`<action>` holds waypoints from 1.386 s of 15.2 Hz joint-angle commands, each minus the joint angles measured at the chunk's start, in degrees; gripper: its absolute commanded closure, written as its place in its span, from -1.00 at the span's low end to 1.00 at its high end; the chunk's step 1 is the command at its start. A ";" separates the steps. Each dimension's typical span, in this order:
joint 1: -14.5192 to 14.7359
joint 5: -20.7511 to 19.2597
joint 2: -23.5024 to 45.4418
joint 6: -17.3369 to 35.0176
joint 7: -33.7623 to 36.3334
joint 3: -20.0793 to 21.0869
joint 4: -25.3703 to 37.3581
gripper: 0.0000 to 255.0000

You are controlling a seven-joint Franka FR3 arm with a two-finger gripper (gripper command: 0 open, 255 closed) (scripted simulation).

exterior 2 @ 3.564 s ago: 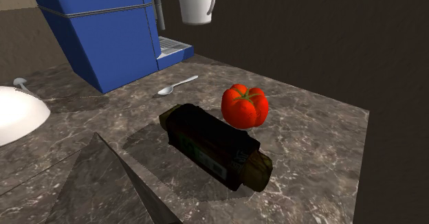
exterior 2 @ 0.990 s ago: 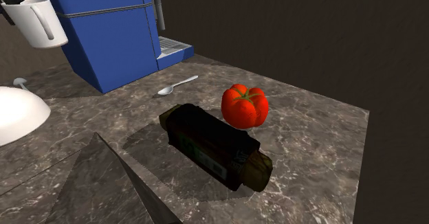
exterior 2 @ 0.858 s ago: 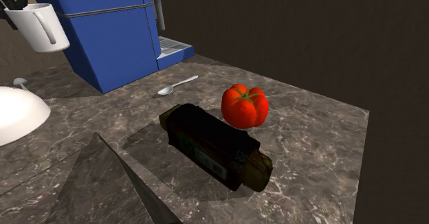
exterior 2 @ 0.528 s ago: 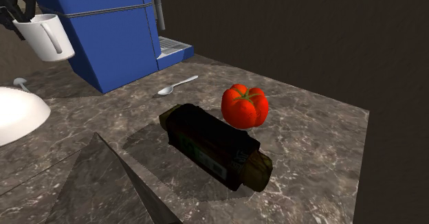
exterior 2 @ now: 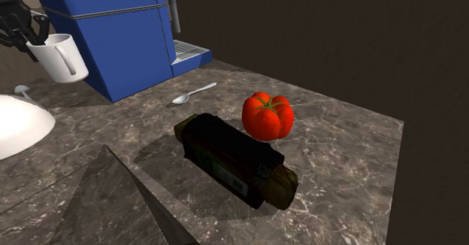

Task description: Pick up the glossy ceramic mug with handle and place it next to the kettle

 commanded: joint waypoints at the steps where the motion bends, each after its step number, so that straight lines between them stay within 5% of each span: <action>1: -0.05 -0.04 0.19 1.43 0.06 -0.02 -1.18 1.00; 21: -0.13 -0.68 3.63 14.74 1.26 -0.25 -11.11 1.00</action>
